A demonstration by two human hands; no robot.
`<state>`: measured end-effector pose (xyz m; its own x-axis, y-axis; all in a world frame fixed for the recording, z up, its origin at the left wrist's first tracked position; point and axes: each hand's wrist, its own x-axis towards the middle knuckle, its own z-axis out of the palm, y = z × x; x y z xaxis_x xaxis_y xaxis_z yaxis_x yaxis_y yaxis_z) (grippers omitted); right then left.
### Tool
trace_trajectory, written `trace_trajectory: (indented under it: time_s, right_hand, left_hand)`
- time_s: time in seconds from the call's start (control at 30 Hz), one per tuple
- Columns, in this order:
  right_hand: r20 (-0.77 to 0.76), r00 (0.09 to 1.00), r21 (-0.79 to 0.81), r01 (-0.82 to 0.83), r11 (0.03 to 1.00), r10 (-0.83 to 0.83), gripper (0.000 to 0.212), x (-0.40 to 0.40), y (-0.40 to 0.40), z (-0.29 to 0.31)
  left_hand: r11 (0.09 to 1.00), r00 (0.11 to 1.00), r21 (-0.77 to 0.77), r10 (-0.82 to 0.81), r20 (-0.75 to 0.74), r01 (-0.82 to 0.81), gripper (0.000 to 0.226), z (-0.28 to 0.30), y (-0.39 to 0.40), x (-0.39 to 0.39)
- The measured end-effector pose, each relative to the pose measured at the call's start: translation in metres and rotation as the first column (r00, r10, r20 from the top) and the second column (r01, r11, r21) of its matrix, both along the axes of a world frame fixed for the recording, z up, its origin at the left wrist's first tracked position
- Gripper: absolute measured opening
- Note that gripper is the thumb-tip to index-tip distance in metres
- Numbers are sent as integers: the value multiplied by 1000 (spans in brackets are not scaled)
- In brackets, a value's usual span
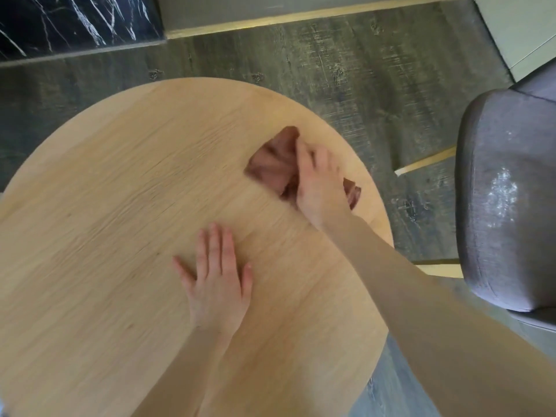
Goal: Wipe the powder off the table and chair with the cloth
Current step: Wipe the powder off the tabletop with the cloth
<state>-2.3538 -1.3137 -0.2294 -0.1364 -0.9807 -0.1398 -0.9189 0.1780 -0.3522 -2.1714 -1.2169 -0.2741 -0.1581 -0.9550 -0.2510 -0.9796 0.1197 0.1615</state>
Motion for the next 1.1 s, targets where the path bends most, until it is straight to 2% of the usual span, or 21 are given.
trace_trajectory:
  time_s: [0.07, 0.23, 0.57, 0.63, 0.77, 0.9, 0.93, 1.1]
  right_hand:
    - [-35, 990, 63, -135, 989, 137, 67, 20, 13, -5]
    - [-28, 951, -142, -308, 941, 307, 56, 29, 62, -13]
    - [-117, 945, -180, -324, 929, 307, 54, 15, 180, -17]
    - [-143, 955, -175, -281, 943, 258, 53, 7, 194, -19]
    - [-208, 976, -178, -95, 979, 57, 51, 2, 217, -23]
    - [-239, 969, -186, 19, 982, -64, 66, -4, 230, -28]
    - [-255, 962, -189, 50, 981, -98, 64, -8, 234, -29]
    - [-268, 931, -214, 195, 957, -250, 60, -35, 256, -31]
  left_hand:
    - [997, 998, 36, 63, 17, -64, 63, 0, 5, 20]
    - [998, 999, 47, 37, 31, -39, 61, 2, 10, 28]
    - [986, 992, 108, 126, -16, -123, 66, 6, 30, 16]
    - [986, 991, 107, 128, -27, -124, 62, 6, 38, 14]
    - [989, 997, 120, 81, 12, -82, 60, 6, 48, 9]
    - [984, 990, 130, -130, 50, 122, 59, 7, 59, -5]
    - [981, 985, 120, -162, 65, 153, 57, 6, 62, -8]
    - [977, 984, 152, -163, 70, 151, 55, 11, 72, -16]
